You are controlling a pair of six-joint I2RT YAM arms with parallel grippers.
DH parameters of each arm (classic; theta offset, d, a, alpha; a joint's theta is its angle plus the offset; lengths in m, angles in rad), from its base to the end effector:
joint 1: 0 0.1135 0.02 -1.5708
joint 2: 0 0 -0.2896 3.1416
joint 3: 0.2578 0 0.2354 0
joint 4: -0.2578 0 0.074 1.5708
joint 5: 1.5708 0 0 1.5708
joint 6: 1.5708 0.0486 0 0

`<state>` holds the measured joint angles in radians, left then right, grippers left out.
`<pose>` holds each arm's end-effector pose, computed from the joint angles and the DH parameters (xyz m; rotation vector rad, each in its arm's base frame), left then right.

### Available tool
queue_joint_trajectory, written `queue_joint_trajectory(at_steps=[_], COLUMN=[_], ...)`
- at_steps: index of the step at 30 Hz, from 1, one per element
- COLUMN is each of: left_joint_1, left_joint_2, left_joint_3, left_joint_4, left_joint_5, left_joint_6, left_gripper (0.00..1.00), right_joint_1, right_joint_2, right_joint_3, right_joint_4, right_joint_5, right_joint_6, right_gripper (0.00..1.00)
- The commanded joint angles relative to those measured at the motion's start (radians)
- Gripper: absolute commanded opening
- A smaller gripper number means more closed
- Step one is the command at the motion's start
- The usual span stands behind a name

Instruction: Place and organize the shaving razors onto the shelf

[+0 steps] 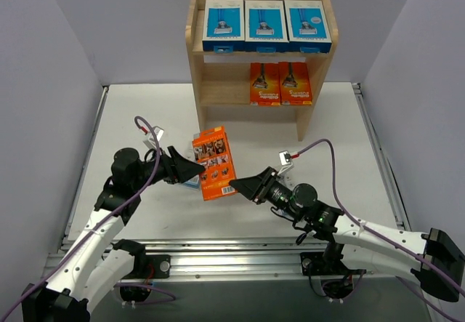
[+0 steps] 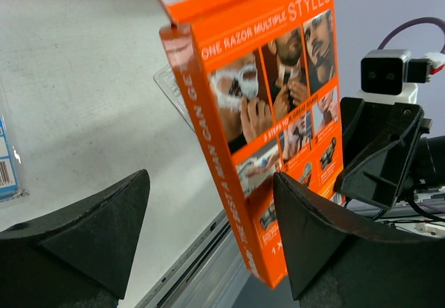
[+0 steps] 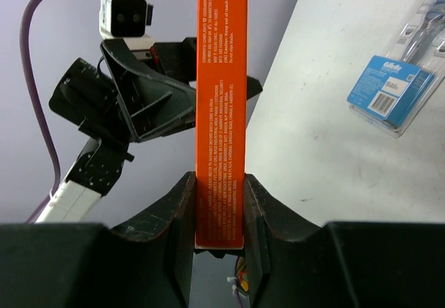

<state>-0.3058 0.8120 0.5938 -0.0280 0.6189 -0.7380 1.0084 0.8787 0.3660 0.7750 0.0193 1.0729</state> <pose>0.1499 -0.0769 0.3053 0.0556 1.9685 -1.2724 0.0975 0.1529 0.3089 0.0688 1.5335 1.7192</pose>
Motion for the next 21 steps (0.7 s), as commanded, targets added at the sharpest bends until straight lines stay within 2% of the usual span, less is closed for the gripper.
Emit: queue_joint_trajectory(at_steps=[1, 7, 11, 15, 16, 17, 19, 21], left_joint_1=[0.005, 0.005, 0.005, 0.005, 0.005, 0.007, 0.005, 0.007], left_joint_2=[-0.005, -0.016, -0.031, -0.063, -0.079, -0.086, -0.105, -0.115], left_joint_3=[0.043, 0.009, -0.017, -0.037, -0.041, -0.043, -0.045, -0.042], left_joint_4=[0.114, 0.281, 0.356, 0.439, 0.448, 0.453, 0.458, 0.45], left_joint_5=[0.027, 0.079, 0.1, 0.127, 0.13, 0.137, 0.142, 0.143], left_joint_6=[-0.007, -0.101, -0.144, -0.192, -0.205, -0.207, -0.199, -0.192], left_gripper=[0.81, 0.81, 0.81, 0.67, 0.55, 0.5, 0.39, 0.33], right_joint_1=[-0.001, -0.002, -0.001, -0.005, -0.007, -0.008, -0.019, -0.028], right_joint_2=[-0.012, 0.011, 0.017, 0.029, 0.037, 0.04, 0.057, 0.077], right_joint_3=[-0.019, -0.053, -0.056, -0.064, -0.065, -0.067, -0.068, -0.064], right_joint_4=[0.185, 0.311, 0.329, 0.345, 0.357, 0.365, 0.377, 0.383], right_joint_5=[-0.079, -0.14, -0.151, -0.147, -0.147, -0.145, -0.147, -0.15], right_joint_6=[0.015, 0.035, 0.035, 0.044, 0.047, 0.05, 0.058, 0.062], right_gripper=[0.0, 0.0, 0.0, 0.0, 0.0, 0.0, 0.0, 0.0])
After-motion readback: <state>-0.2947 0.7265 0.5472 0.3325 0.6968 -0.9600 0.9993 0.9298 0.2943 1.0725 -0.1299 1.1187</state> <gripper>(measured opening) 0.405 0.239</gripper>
